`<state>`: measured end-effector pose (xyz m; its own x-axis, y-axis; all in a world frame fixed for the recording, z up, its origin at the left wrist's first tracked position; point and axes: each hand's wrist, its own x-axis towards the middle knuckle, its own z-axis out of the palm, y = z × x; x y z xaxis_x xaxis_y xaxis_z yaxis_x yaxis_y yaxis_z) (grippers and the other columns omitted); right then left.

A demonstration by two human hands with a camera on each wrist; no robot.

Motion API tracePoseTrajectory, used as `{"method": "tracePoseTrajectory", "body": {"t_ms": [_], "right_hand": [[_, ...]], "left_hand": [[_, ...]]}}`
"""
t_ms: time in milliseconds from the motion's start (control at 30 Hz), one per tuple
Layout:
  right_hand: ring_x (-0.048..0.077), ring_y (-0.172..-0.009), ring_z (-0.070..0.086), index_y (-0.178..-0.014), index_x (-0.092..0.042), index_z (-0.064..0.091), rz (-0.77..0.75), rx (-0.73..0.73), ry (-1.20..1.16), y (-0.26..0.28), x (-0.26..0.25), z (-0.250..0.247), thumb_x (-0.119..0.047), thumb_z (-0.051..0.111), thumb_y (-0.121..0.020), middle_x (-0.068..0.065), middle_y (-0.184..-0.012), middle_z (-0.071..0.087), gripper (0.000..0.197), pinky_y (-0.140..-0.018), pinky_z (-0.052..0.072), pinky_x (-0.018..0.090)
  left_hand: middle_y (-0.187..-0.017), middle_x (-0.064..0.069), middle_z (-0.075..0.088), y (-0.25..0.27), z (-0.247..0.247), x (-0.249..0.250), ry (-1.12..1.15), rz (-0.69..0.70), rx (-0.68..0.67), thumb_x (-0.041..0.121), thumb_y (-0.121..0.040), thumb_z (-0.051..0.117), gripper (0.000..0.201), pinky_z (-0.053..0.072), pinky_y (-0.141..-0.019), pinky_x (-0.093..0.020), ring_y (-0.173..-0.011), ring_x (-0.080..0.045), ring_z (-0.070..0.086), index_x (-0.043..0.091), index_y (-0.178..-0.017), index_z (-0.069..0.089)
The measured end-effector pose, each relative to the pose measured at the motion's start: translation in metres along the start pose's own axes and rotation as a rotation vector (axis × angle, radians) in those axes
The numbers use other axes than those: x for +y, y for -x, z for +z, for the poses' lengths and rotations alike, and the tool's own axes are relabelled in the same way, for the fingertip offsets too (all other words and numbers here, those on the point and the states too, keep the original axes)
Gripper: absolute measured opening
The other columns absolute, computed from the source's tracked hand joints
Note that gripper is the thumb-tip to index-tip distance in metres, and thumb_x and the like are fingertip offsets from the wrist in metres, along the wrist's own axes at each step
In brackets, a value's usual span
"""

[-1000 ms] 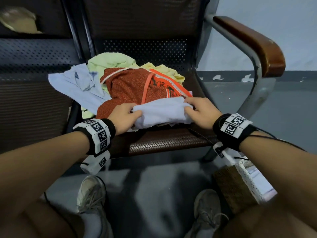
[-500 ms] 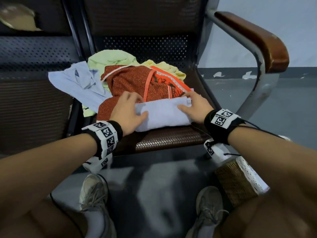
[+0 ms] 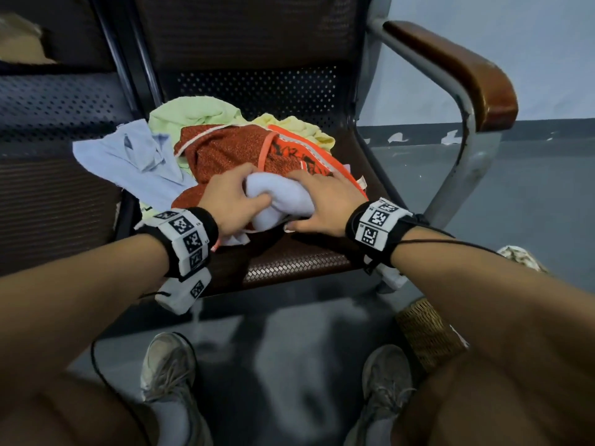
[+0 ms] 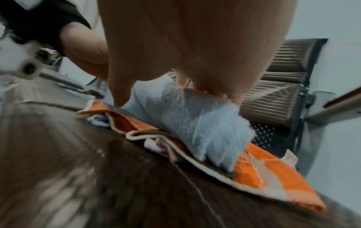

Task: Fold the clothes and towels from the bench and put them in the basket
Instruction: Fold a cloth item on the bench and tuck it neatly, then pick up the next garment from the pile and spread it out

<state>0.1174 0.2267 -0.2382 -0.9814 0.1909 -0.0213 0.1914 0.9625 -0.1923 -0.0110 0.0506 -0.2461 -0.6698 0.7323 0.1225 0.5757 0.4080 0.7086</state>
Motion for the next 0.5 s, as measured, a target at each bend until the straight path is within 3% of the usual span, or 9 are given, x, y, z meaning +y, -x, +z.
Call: {"method": "tracePoseTrajectory", "body": {"t_ms": [67,100,167,233,333,367,433,500], "right_hand": [[0.028,-0.107,0.063,-0.136,-0.025,0.046,0.049,0.050,-0.199,-0.001,0.001,-0.012,-0.044,0.069,-0.081,0.002,-0.117,0.068,0.063,-0.086,0.045,0.035],[0.029,-0.110,0.062,-0.135,-0.023,0.050,0.072,0.079,-0.290,0.000,0.002,-0.019,-0.036,0.068,-0.083,0.004,-0.121,0.067,0.056,-0.086,0.045,0.034],[0.028,-0.116,0.061,-0.135,-0.022,0.055,0.131,0.115,-0.458,0.007,0.007,-0.036,-0.030,0.068,-0.086,0.005,-0.128,0.066,0.052,-0.097,0.048,0.040],[0.025,-0.108,0.066,-0.123,-0.019,0.063,0.196,0.149,-0.642,0.019,0.017,-0.052,-0.027,0.069,-0.085,0.004,-0.118,0.071,0.040,-0.097,0.052,0.046],[0.018,-0.094,0.073,-0.109,-0.017,0.068,0.276,0.217,-0.905,0.046,0.039,-0.076,-0.020,0.069,-0.082,0.001,-0.102,0.076,0.028,-0.088,0.058,0.044],[0.019,-0.095,0.074,-0.112,-0.016,0.067,0.301,0.238,-0.968,0.059,0.047,-0.083,-0.020,0.069,-0.081,0.003,-0.104,0.076,0.032,-0.089,0.058,0.045],[0.024,-0.101,0.073,-0.121,-0.012,0.064,0.355,0.282,-1.069,0.088,0.067,-0.095,-0.020,0.068,-0.080,0.007,-0.111,0.075,0.041,-0.091,0.058,0.045],[0.025,-0.101,0.073,-0.121,-0.013,0.064,0.429,0.328,-1.169,0.125,0.092,-0.099,-0.016,0.066,-0.085,0.008,-0.112,0.075,0.036,-0.089,0.059,0.041]], "left_hand": [[-0.090,0.006,0.069,-0.006,-0.004,0.021,0.139,0.027,0.064,0.042,-0.072,0.063,0.032,0.055,-0.076,-0.039,-0.084,-0.014,0.065,0.027,-0.099,0.062],[-0.093,0.007,0.070,-0.010,-0.005,0.032,0.200,0.033,0.101,0.041,-0.074,0.065,0.031,0.055,-0.079,-0.040,-0.087,-0.013,0.065,0.027,-0.101,0.062],[-0.098,0.003,0.071,-0.020,-0.007,0.054,0.343,0.031,0.177,0.046,-0.075,0.071,0.038,0.057,-0.080,-0.036,-0.091,-0.016,0.068,0.027,-0.106,0.060],[-0.105,-0.007,0.070,-0.029,-0.005,0.079,0.550,-0.008,0.205,0.054,-0.070,0.077,0.058,0.058,-0.077,-0.034,-0.093,-0.020,0.069,0.025,-0.116,0.056],[-0.115,-0.006,0.067,-0.035,0.017,0.116,0.837,-0.132,0.013,0.056,-0.062,0.082,0.088,0.056,-0.073,-0.033,-0.095,-0.017,0.071,0.018,-0.132,0.047],[-0.116,-0.006,0.069,-0.035,0.031,0.128,0.872,-0.141,-0.089,0.052,-0.063,0.084,0.086,0.057,-0.077,-0.036,-0.097,-0.018,0.071,0.015,-0.133,0.048],[-0.114,-0.005,0.073,-0.031,0.065,0.154,0.890,-0.094,-0.271,0.036,-0.076,0.083,0.063,0.057,-0.089,-0.038,-0.101,-0.021,0.072,0.010,-0.128,0.058],[-0.105,-0.003,0.076,-0.027,0.101,0.183,0.912,-0.084,-0.358,0.025,-0.088,0.075,0.046,0.058,-0.084,-0.032,-0.094,-0.017,0.074,0.004,-0.126,0.062]]}}
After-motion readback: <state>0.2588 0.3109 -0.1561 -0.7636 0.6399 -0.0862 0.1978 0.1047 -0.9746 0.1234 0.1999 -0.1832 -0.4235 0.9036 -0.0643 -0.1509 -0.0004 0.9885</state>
